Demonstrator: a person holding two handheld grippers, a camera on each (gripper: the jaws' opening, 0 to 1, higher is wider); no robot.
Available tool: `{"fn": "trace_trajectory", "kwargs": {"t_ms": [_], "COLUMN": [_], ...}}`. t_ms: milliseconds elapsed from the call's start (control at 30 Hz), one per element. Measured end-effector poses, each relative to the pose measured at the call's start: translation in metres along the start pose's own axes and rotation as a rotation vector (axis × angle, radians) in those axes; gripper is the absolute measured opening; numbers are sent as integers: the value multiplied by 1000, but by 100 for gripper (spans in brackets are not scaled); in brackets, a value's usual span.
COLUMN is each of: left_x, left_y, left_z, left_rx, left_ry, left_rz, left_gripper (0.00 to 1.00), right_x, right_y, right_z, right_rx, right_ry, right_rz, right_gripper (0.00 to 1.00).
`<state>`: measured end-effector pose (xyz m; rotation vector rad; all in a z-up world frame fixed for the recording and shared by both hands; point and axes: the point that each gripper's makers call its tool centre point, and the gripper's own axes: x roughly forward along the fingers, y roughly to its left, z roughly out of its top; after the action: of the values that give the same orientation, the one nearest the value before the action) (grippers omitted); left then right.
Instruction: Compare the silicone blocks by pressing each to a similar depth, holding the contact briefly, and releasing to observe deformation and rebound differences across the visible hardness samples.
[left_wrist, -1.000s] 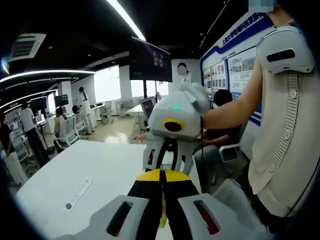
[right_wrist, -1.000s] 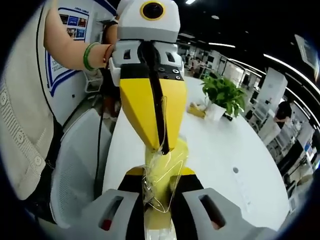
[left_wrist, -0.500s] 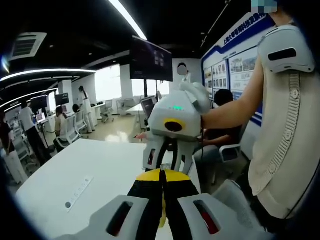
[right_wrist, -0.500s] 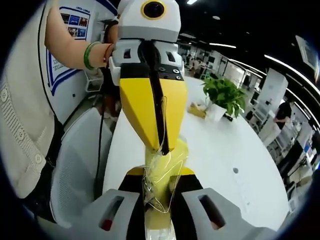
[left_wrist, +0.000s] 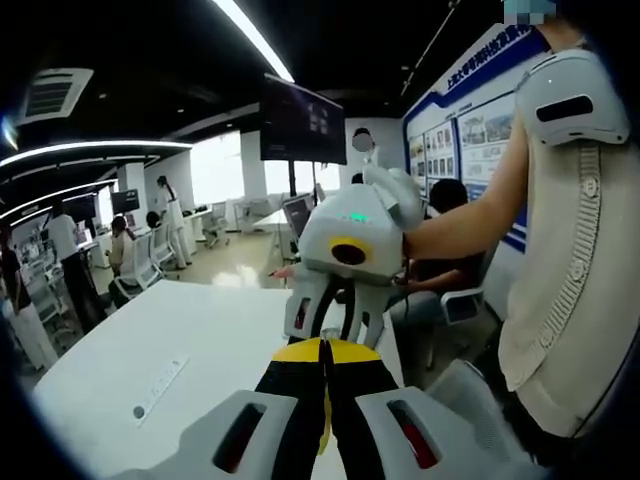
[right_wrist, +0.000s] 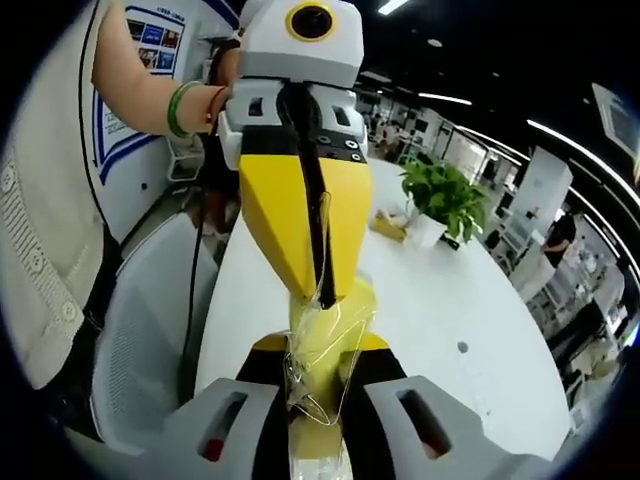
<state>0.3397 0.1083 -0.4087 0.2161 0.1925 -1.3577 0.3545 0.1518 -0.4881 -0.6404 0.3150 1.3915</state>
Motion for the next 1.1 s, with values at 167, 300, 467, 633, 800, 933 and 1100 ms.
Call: {"fn": "trace_trajectory", "kwargs": {"t_ms": [167, 300, 467, 633, 800, 933, 1100], "left_x": [0, 2, 4, 6, 7, 7, 7], "left_y": [2, 5, 6, 6, 7, 9, 9], "left_z": [2, 6, 13, 14, 15, 13, 12], "left_rx": [-4, -3, 15, 28, 31, 38, 41], "left_ry": [-7, -16, -25, -24, -28, -28, -27], "left_rz": [5, 24, 25, 25, 30, 42, 47], "left_gripper": [0, 0, 0, 0, 0, 0, 0], "right_x": [-1, -7, -13, -15, -16, -15, -14], "right_y": [-4, -16, -19, -20, -23, -26, -27], "right_z": [1, 2, 5, 4, 3, 3, 2], "right_rx": [-24, -67, -70, -60, -72, -118, -127], "right_ry": [3, 2, -5, -5, -9, -8, -7], "right_rz": [-25, -94, -112, -124, -141, -161, -163], "right_gripper": [8, 8, 9, 10, 11, 12, 13]}}
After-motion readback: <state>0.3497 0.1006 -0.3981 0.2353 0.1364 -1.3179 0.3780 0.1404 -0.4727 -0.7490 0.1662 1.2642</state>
